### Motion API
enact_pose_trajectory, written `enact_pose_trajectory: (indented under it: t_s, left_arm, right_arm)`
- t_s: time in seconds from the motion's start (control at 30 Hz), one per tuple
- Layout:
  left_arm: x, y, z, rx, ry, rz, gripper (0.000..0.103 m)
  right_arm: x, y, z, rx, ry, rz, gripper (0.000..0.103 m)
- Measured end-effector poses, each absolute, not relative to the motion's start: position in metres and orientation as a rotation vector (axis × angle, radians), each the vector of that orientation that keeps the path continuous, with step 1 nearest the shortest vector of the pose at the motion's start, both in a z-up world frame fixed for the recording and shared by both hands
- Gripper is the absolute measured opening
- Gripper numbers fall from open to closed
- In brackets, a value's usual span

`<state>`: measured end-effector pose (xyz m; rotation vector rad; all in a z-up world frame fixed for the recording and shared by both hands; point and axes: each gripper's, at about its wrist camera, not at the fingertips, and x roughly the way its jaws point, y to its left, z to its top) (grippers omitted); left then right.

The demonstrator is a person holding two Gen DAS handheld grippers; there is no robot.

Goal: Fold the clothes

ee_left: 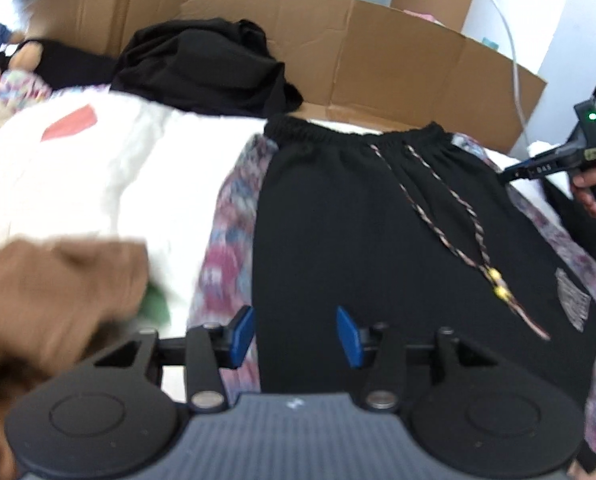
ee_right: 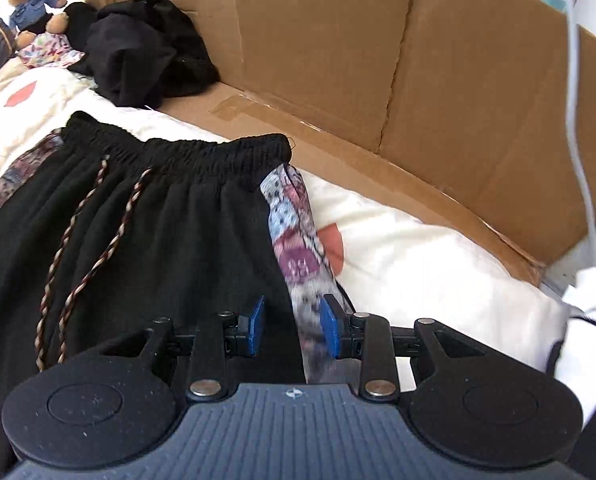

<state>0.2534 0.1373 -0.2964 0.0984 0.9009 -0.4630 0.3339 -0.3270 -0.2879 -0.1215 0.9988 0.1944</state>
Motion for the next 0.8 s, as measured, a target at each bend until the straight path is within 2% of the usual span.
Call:
enact_pose_trajectory:
  t_s: [0.17,0.23,0.37,0.47,0.5,0.63,0.8]
  left_arm:
    - [0.299,0.121,-0.298,0.149,0.881,-0.444,0.046]
    - [0.316,0.119,-0.301,0.129,0.881,-0.412,0.038]
    - [0.341,0.113,-0.306,0.151,0.884,-0.372,0.031]
    - [0.354,0.108,-0.309,0.174,0.888,-0.351,0.029]
    - [0.356,0.107,-0.310,0.175,0.891,-0.348,0.029]
    - [0.365,0.098,-0.319,0.240,0.904,-0.328,0.015]
    - [0.370,0.093,-0.329,0.249,0.942,-0.342,0.014]
  right_arm:
    - [0.347,-0.320,-0.287,-0.122,0.978,0.190,0.034]
    - [0.349,-0.318,-0.285,-0.123,0.969,0.187,0.034]
    - [0.357,-0.318,-0.284,-0.121,0.955,0.168,0.034]
    - [0.361,-0.322,-0.286,-0.121,0.960,0.175,0.031]
    - [0.362,-0.323,-0.287,-0.122,0.963,0.179,0.027]
    - [0.365,-0.327,-0.291,-0.130,0.975,0.190,0.013]
    - [0.370,-0.338,-0.293,-0.128,0.992,0.172,0.012]
